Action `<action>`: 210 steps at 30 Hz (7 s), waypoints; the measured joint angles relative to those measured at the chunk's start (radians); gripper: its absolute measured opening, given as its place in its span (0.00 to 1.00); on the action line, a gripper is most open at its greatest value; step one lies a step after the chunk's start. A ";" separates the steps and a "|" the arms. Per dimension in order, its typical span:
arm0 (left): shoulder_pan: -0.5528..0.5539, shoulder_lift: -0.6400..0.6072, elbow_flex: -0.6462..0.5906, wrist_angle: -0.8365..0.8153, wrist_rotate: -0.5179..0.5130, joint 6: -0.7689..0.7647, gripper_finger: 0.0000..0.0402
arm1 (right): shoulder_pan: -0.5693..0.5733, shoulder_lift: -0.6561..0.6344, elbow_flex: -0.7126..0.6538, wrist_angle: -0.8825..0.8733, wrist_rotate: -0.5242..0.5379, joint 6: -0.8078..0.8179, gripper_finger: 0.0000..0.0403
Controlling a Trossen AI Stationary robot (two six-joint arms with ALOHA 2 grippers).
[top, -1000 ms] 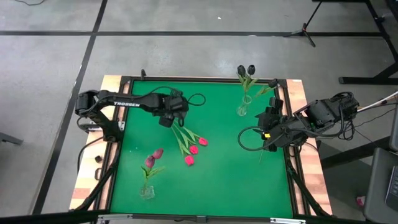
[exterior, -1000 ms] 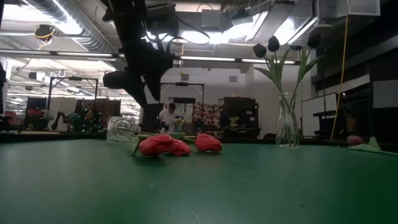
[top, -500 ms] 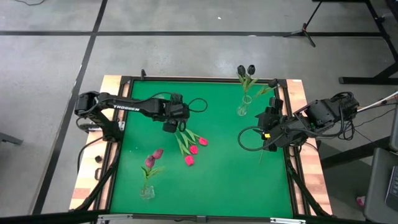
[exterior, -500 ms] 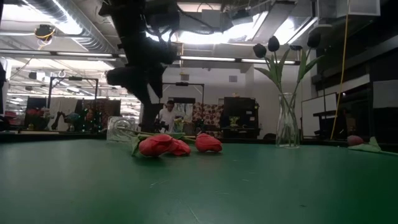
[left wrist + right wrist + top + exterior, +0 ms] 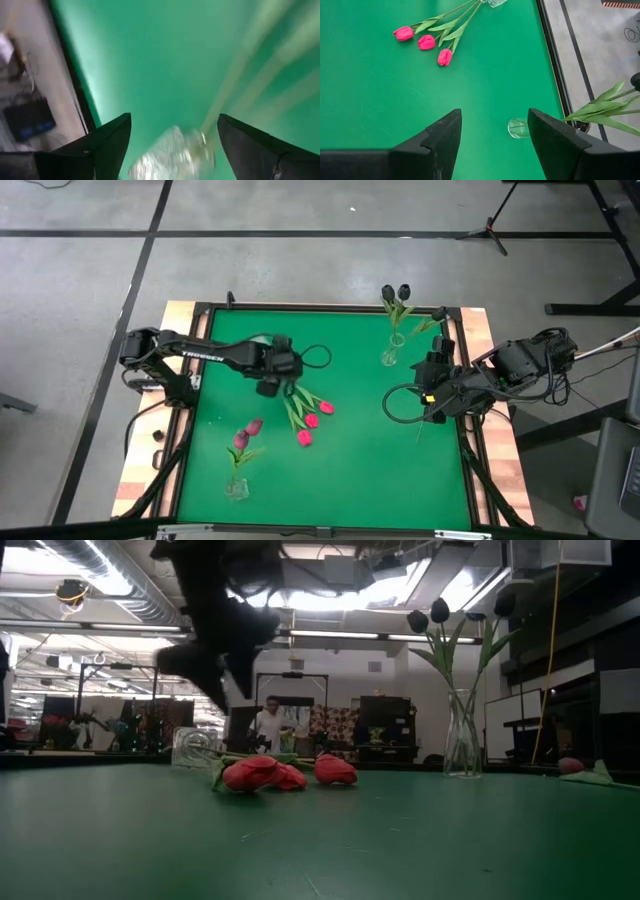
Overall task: Sort flowers into vase by color
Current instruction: Put the pink flower into the top left transparent vase
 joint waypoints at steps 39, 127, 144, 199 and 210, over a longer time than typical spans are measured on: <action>0.267 -0.001 0.000 -0.169 0.264 0.512 0.73 | 0.000 0.000 0.000 0.000 0.061 0.005 0.56; 0.239 0.000 -0.319 0.151 0.130 0.480 0.45 | 0.000 0.000 0.000 0.000 0.081 0.053 0.56; 0.131 0.000 -0.194 -0.065 0.043 -0.088 0.45 | 0.000 0.000 0.000 0.000 0.052 0.052 0.56; 0.422 -0.001 -0.041 -0.230 0.217 -1.164 0.45 | 0.000 0.000 -0.001 0.000 -0.022 -0.008 0.56; 0.390 -0.001 -0.041 -0.236 0.253 -1.101 0.45 | 0.000 0.000 -0.001 0.000 -0.034 -0.034 0.56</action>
